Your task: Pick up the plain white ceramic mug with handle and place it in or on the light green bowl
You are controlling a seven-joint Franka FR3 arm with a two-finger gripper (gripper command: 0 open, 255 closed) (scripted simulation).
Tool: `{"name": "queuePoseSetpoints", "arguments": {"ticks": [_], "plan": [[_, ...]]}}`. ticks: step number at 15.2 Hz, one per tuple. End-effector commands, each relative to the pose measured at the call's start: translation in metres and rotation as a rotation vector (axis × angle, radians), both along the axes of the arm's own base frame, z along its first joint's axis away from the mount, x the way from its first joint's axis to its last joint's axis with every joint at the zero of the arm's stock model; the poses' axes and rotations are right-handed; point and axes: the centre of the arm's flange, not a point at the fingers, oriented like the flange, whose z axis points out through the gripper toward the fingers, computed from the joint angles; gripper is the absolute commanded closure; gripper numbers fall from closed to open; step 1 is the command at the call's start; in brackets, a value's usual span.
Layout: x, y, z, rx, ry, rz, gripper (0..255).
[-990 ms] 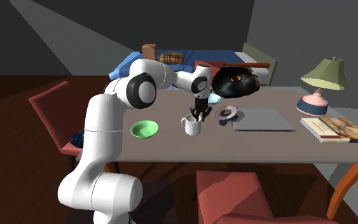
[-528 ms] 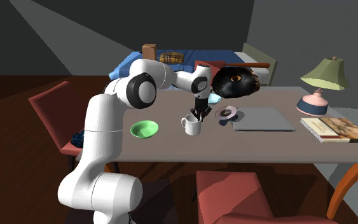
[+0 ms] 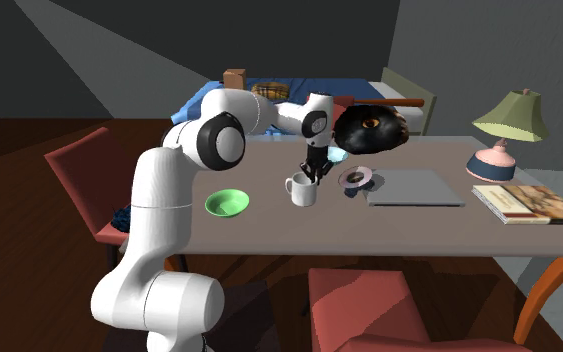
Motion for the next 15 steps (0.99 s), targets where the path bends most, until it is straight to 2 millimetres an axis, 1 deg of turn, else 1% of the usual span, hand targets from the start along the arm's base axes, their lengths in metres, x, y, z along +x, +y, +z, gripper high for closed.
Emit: {"name": "queuePoseSetpoints", "arguments": {"ticks": [1, 15], "plan": [[0.000, 0.000, 0.010, 0.000, 0.000, 0.000, 255], [0.000, 0.000, 0.084, 0.000, 0.000, 0.000, 255]]}}
